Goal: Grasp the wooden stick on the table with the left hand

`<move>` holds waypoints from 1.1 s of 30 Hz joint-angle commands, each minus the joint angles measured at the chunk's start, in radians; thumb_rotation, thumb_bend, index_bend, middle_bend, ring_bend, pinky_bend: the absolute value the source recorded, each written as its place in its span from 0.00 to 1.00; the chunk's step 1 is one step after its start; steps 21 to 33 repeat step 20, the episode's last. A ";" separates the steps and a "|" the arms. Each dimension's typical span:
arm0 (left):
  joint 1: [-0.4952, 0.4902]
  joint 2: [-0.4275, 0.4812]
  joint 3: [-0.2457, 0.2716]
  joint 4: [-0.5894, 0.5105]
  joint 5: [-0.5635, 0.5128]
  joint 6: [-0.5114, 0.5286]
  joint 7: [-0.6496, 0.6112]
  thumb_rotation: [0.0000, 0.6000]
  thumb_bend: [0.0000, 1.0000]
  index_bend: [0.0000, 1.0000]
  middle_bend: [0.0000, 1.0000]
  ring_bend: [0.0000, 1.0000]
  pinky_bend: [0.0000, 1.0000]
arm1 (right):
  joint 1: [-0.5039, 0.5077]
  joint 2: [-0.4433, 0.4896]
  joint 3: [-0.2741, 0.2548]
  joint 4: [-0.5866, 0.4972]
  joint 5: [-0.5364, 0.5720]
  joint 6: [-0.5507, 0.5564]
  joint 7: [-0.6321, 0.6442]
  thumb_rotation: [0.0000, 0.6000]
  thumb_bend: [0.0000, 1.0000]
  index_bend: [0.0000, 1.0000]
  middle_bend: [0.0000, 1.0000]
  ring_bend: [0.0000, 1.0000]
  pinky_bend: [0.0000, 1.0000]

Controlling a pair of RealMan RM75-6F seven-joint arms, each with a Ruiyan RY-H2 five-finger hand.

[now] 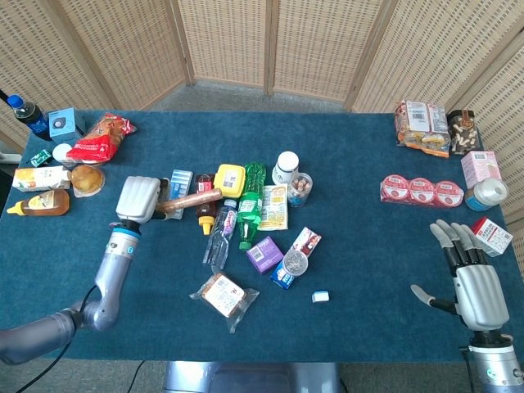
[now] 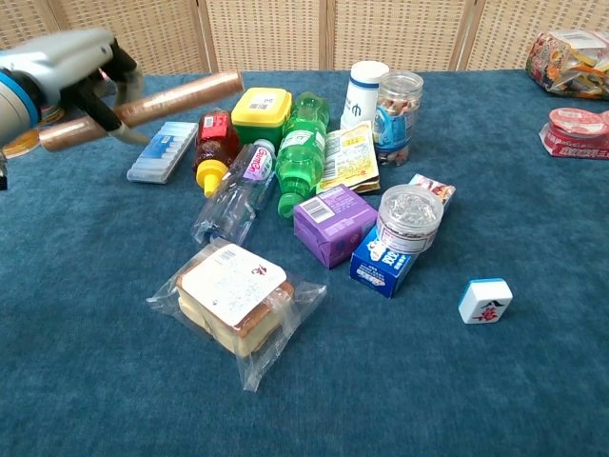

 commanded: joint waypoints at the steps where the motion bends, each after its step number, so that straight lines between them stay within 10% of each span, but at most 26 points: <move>1: 0.011 0.060 -0.025 -0.074 0.000 0.032 0.019 1.00 0.11 0.86 0.97 0.98 1.00 | 0.000 -0.002 -0.001 -0.002 -0.002 0.000 -0.005 1.00 0.00 0.00 0.00 0.00 0.00; 33: 0.001 0.197 -0.078 -0.271 -0.012 0.115 0.094 1.00 0.11 0.85 0.96 0.97 1.00 | 0.001 -0.009 -0.003 -0.010 -0.007 -0.002 -0.022 1.00 0.00 0.00 0.00 0.00 0.00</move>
